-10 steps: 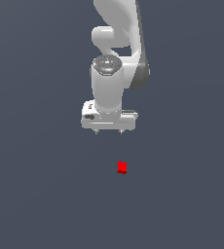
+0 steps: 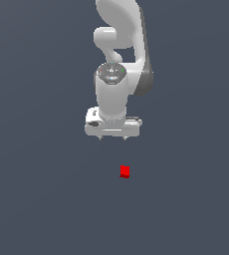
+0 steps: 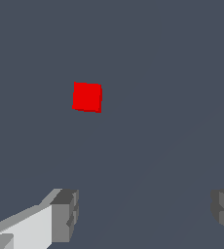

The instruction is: Pick up the red cube and move it to a goal position.

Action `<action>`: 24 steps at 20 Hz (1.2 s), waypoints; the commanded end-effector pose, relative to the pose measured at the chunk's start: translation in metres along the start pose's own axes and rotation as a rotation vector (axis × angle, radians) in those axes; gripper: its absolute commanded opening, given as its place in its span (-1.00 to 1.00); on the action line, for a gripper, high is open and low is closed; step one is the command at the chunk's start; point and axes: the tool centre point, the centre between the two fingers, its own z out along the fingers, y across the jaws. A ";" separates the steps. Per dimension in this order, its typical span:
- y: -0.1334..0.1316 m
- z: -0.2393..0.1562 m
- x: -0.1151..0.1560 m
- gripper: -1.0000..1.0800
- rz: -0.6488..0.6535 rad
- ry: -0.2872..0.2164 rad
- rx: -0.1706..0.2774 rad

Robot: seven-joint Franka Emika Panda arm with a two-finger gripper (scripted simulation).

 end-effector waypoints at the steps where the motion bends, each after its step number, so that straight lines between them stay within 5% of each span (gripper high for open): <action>1: -0.004 0.009 0.005 0.92 0.005 0.000 0.001; 24: -0.055 0.133 0.081 0.92 0.076 0.012 0.006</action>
